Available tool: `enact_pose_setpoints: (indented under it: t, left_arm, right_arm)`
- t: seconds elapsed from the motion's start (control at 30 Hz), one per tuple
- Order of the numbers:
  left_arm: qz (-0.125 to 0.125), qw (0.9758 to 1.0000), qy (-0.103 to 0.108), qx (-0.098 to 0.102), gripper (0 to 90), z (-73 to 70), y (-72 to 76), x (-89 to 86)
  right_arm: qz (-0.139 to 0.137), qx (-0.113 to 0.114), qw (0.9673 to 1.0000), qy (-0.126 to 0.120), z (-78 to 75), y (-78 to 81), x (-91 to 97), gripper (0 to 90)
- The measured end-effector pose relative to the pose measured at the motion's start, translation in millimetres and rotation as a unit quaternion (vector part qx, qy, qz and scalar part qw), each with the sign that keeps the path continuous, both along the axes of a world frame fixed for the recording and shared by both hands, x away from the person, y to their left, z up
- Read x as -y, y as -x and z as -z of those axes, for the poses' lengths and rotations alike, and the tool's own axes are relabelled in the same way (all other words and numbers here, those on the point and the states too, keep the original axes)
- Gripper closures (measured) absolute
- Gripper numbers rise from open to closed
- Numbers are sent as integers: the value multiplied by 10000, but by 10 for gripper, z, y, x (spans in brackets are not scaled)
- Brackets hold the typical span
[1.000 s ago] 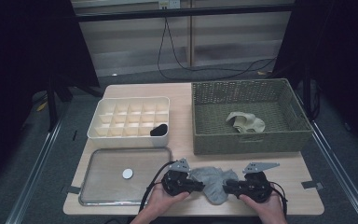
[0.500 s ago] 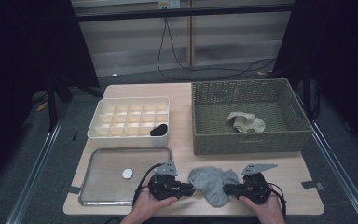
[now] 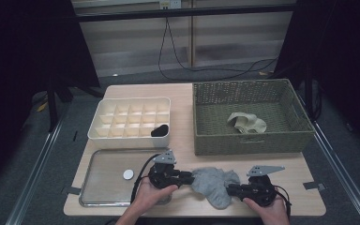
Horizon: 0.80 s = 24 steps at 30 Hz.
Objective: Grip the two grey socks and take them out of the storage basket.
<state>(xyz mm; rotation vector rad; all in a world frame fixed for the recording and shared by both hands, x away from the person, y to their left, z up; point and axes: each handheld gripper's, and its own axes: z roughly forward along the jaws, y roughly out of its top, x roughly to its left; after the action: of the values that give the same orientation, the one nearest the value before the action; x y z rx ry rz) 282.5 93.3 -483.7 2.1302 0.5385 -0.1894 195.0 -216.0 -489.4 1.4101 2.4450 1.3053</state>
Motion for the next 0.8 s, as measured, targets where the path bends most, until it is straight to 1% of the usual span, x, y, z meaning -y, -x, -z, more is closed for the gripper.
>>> enact_pose_setpoints:
  t: [0.07, 0.1, 0.13, 0.17, 0.2, 0.27, 0.37, 0.43, 0.5, 0.53, 0.6, 0.67, 0.7, 0.73, 0.8]
  left_arm:
    - [19, 9998, -210, 14, 712, 57, -12, 48]
    - [42, 9997, -254, -17, 706, 79, -10, 60]
    - [77, 9996, -289, -2, 704, 97, -8, 71]
    - [66, 9995, -295, -15, 702, 116, 2, 81]
    - [61, 9994, -345, -4, 700, 128, 9, 83]
    - [96, 9987, -505, 21, 697, 149, 11, 78]
    - [97, 9987, -490, 40, 694, 164, 20, 83]
    - [115, 9984, -544, 67, 695, 170, 23, 90]
    - [120, 9981, -591, 94, 705, 166, 23, 86]
    - [111, 9982, -591, 90, 719, 167, 22, 83]
    - [114, 9981, -601, 89, 786, 163, 22, 76]
    - [130, 9983, -564, 117, 844, 162, 30, 78]
    - [138, 9981, -588, 123, 861, 156, 30, 75]
    - [134, 9982, -567, 105, 865, 155, 30, 73]
    - [120, 9985, -537, 53, 868, 135, 30, 53]
  right_arm:
    - [6, 22, 10000, 29, 1, 20, 15, 752]
    - [6, -3, 10000, 34, 3, 31, 22, 745]
    - [16, 3, 10000, 46, 7, 38, 28, 738]
    - [26, -7, 10000, 55, 8, 43, 29, 733]
    - [13, -11, 10000, 41, 11, 42, 25, 730]
    - [-3, -34, 9999, 99, 18, 36, 5, 725]
    - [-58, -93, 9996, 242, 42, 26, -28, 724]
    - [-67, -132, 9993, 332, 59, 16, -44, 727]
    - [-63, -161, 9992, 348, 73, 1, -48, 742]
    - [-41, -182, 9993, 328, 76, -4, -49, 755]
    - [-47, -158, 9994, 316, 71, -13, -40, 809]
    - [-15, -144, 9997, 198, 55, -8, -27, 844]
    - [-8, -118, 9998, 167, 47, -6, -19, 855]
    - [0, -77, 9998, 161, 39, -4, -10, 862]
    - [30, -42, 10000, 53, 18, -1, 8, 867]
